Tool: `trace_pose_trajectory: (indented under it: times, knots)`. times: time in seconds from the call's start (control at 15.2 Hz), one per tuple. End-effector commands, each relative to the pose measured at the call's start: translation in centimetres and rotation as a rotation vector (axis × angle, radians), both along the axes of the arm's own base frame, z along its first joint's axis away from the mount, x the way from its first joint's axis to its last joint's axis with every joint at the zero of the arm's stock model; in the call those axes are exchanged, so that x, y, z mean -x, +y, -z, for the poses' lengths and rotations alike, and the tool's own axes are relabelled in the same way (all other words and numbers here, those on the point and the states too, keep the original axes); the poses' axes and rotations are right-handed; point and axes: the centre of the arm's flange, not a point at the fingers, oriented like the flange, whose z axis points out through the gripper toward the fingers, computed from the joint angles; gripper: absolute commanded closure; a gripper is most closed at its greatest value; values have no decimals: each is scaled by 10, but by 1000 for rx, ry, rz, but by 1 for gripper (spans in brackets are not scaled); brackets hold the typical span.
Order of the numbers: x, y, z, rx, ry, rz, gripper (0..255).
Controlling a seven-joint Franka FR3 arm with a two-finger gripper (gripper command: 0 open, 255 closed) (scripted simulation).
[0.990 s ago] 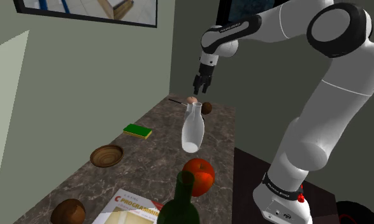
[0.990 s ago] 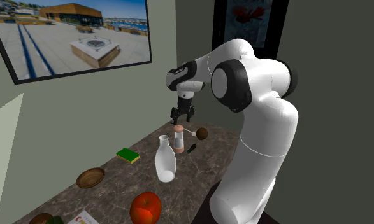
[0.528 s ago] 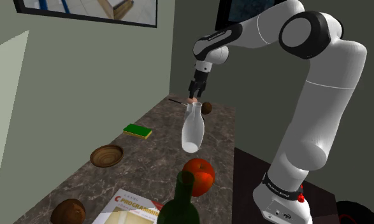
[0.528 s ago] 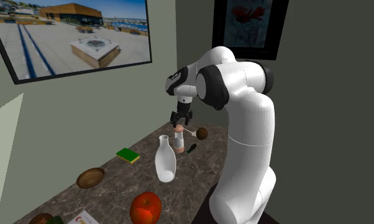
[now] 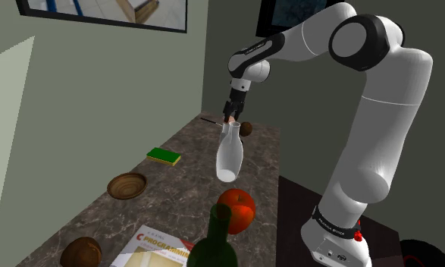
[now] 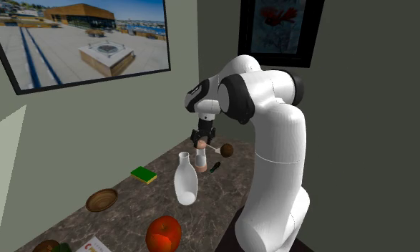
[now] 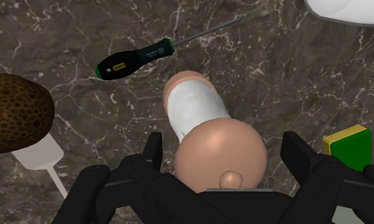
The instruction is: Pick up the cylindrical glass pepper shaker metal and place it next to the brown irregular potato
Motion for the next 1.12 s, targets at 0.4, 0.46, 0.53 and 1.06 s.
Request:
trace_pose_trajectory:
  times: [0.4, 0.46, 0.53, 1.06]
  knots:
    - [0, 0, 0, 0, 0, 0, 255]
    - [0, 0, 0, 0, 0, 0, 255]
    - [0, 0, 0, 0, 0, 0, 255]
    - [0, 0, -16, 0, 0, 0, 255]
